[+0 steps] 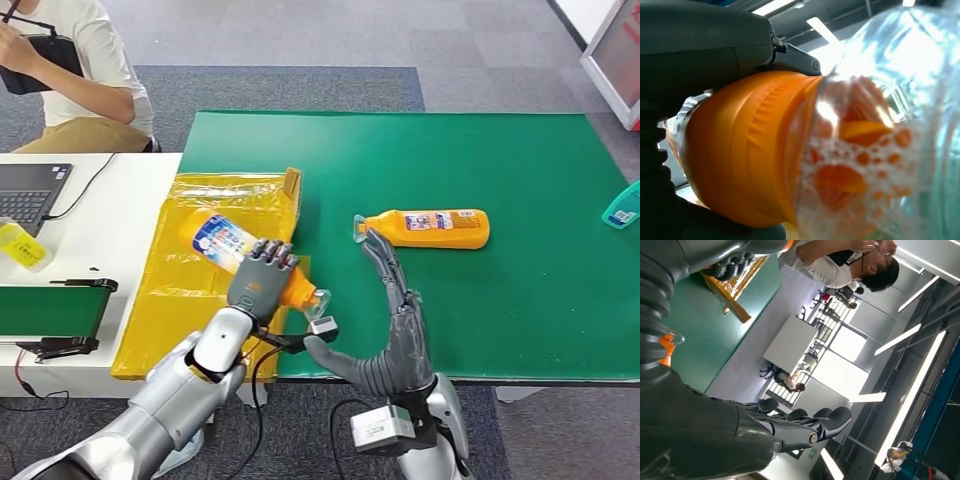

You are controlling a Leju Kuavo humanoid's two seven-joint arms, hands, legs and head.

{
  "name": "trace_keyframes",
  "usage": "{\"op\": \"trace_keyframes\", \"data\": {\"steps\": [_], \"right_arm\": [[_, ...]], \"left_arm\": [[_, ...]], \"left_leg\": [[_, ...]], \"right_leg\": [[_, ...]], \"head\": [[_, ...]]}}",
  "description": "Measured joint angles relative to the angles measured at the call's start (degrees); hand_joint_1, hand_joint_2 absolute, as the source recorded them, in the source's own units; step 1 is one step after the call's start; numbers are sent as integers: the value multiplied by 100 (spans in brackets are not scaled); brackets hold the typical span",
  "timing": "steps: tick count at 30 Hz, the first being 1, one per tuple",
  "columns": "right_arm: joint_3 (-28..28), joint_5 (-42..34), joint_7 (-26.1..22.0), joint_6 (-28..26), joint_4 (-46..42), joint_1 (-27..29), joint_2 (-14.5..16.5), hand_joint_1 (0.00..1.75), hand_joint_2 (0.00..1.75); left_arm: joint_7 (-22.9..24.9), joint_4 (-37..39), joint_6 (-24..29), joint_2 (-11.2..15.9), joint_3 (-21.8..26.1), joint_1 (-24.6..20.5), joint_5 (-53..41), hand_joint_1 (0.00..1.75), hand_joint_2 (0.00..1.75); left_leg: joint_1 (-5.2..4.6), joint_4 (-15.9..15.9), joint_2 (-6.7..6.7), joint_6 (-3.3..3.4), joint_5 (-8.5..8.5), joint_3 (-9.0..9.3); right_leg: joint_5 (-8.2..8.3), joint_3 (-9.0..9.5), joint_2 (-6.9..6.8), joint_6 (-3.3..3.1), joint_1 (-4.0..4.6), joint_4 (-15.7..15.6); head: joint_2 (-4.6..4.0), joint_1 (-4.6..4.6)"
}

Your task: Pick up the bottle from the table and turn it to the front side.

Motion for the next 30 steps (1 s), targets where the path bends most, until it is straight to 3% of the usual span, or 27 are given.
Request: {"op": "trace_keyframes", "data": {"steps": [7, 22, 30], "right_arm": [[1, -78, -50, 33, 47, 61, -1, 0, 175], [-8, -179, -89, 88, 117, 147, -1, 0, 175], [-37, -177, -78, 85, 124, 314, -1, 0, 175]], "left_arm": [[-320, 1138, 130, -139, -77, -192, 1, 175, 175], [-478, 1794, 88, -592, 25, -379, 9, 175, 175], [-376, 1831, 122, -731, 1076, -368, 145, 175, 175]], "left_leg": [[0, 0, -1, 0, -1, -8], [0, 0, -2, -1, 0, -6], [0, 0, -2, 0, 0, -6]], "right_leg": [[-3, -4, -3, 1, 0, 0], [-1, 0, -5, 1, 1, 0], [0, -1, -4, 1, 0, 0]], "head": [[0, 2], [0, 1], [0, 1]]}}
